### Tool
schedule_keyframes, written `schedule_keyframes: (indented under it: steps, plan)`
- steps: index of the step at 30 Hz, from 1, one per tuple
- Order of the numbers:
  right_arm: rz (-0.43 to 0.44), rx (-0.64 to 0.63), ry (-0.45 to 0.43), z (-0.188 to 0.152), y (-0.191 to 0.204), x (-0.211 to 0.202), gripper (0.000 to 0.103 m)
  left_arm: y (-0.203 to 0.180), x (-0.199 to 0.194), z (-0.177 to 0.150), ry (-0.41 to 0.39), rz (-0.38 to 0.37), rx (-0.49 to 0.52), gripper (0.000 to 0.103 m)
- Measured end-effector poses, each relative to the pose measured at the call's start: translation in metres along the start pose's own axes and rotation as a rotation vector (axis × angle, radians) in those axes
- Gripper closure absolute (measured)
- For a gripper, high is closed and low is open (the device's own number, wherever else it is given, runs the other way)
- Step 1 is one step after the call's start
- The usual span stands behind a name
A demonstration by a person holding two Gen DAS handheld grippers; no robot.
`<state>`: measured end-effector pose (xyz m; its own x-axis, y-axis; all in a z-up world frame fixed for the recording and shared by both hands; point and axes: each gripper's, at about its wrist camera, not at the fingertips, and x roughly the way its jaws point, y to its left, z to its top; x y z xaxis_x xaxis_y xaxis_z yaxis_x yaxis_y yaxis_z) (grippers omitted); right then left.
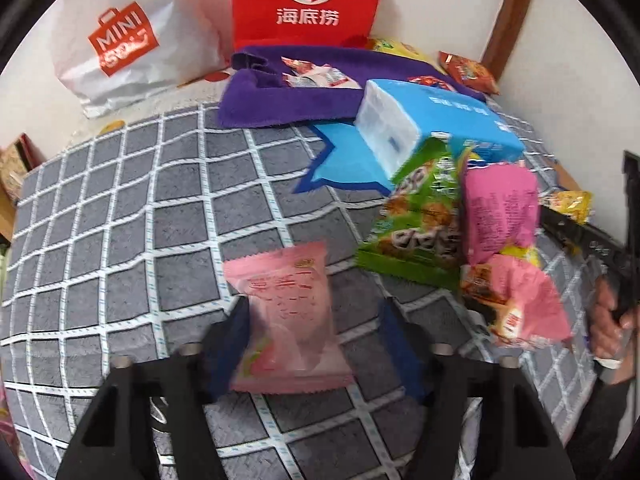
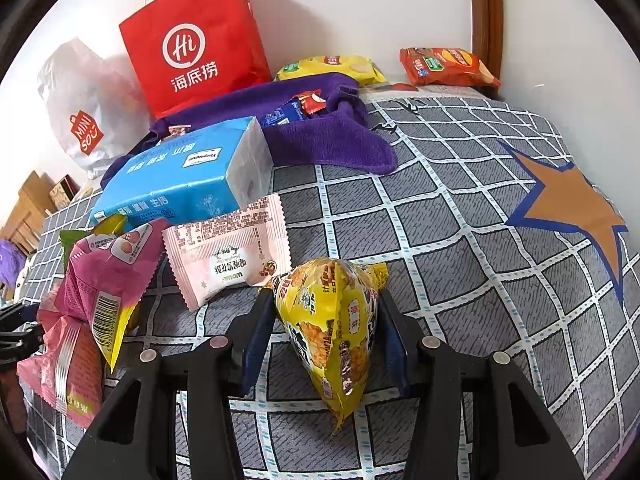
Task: Organize snacks
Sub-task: 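Grasp the pink candy packet with the left gripper, then carry the pink packet and yellow bag toward the purple towel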
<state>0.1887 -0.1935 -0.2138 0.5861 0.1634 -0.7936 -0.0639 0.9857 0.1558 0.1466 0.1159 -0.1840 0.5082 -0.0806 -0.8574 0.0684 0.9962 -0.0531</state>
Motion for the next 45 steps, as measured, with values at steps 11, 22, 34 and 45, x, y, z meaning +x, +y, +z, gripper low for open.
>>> schedule_keyframes:
  steps: [11,22,34,45]
  plan:
    - [0.014,0.010,0.001,0.001,-0.001,0.000,0.052,0.000,-0.004,-0.012,-0.103,0.083,-0.024,0.068]
    - [0.060,0.051,-0.009,0.001,-0.007,-0.001,0.053,0.003,-0.003,-0.013,-0.108,0.056,-0.068,0.066]
    - [0.059,0.056,-0.008,0.001,-0.006,-0.016,0.054,0.013,-0.038,-0.009,-0.093,-0.067,-0.180,0.068]
    - [-0.018,-0.062,-0.173,0.022,0.041,-0.113,0.054,-0.011,-0.095,0.028,-0.148,-0.122,-0.162,0.068]
